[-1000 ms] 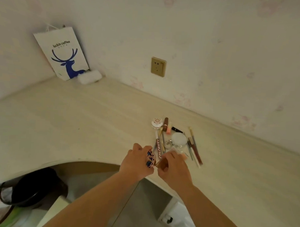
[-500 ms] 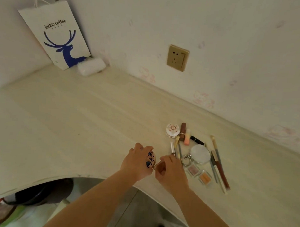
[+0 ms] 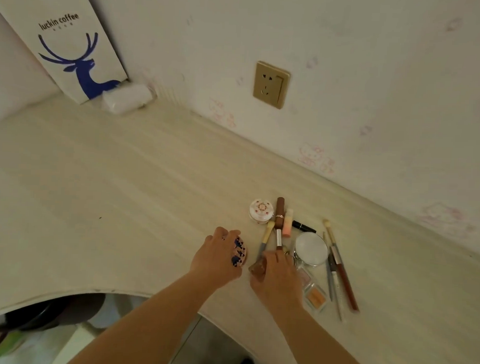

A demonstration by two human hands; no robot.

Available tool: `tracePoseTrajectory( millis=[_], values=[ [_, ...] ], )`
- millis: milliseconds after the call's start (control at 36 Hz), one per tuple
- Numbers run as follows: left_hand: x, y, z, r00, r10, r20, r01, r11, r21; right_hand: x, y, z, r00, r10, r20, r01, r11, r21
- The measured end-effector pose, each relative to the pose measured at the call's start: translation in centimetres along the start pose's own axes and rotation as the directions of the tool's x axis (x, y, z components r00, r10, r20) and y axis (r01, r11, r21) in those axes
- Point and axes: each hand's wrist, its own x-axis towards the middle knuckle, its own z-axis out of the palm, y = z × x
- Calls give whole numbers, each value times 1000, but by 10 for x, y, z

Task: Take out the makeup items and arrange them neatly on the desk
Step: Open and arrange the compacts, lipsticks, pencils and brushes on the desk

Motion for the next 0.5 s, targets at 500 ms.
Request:
tracePoseTrajectory(
  millis=[500],
  values=[
    [38,-3,-10,983,135,124,-145,986,78,18,-3,-11,988,153,-3,-153,988,-2]
  ],
)
